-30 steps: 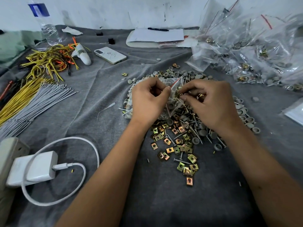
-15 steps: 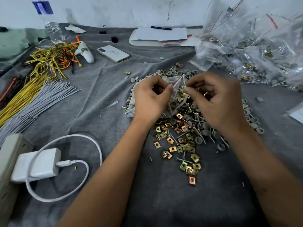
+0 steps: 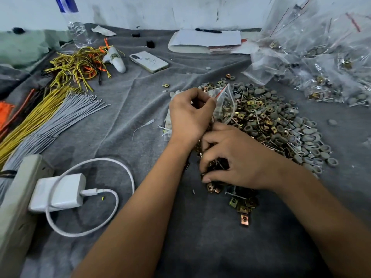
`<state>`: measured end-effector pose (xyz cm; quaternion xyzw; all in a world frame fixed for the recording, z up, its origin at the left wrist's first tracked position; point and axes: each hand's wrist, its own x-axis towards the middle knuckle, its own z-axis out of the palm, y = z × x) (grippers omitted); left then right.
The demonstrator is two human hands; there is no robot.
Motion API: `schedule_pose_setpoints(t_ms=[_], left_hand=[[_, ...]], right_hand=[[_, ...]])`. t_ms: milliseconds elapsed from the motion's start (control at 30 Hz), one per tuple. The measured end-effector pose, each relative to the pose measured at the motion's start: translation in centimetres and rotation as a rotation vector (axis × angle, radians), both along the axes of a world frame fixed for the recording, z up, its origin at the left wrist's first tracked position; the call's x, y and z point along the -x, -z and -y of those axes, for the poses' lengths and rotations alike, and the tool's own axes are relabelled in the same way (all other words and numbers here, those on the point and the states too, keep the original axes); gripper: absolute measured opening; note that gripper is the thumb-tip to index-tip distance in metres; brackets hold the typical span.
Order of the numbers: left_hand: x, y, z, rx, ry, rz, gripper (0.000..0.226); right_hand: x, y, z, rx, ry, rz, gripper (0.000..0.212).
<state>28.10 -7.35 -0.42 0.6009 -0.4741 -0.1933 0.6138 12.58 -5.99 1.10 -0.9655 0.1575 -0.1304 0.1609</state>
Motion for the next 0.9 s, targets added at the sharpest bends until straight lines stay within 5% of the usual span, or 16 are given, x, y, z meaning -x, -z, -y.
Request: schedule_pose_setpoints(t_ms=[133,267,467,600,733,900], left_hand=[[0.0,0.0,-0.1,0.007,0.019,0.003,0.017],[0.1,-0.1,-0.3,0.005,0.068,0.026,0.015],[0.4,-0.1,-0.3,0.000,0.102,0.055,0.016],[0.5,0.0,-0.3,0.004,0.087,0.045,0.015],[0.3,-0.1,-0.2,0.016,0.024,0.038,0.017],[0.1,-0.1,0.0,0.014,-0.012,0.006,0.020]], right_hand=[[0.2,-0.3,0.0,-0.092,0.075,0.343,0.012],[1.0,-0.5,1.3,0.106,0.401,0.635,0.011],[1.5,0.6,2.4,0.151,0.580,0.443,0.021],[1.7,0.1,2.6,0.129,0.568,0.525,0.016],[2.7,-0.8,2.6,-0.010,0.303,0.495,0.015],[2.6,-1.2,1.7,-0.400,0.002,0.103,0.013]])
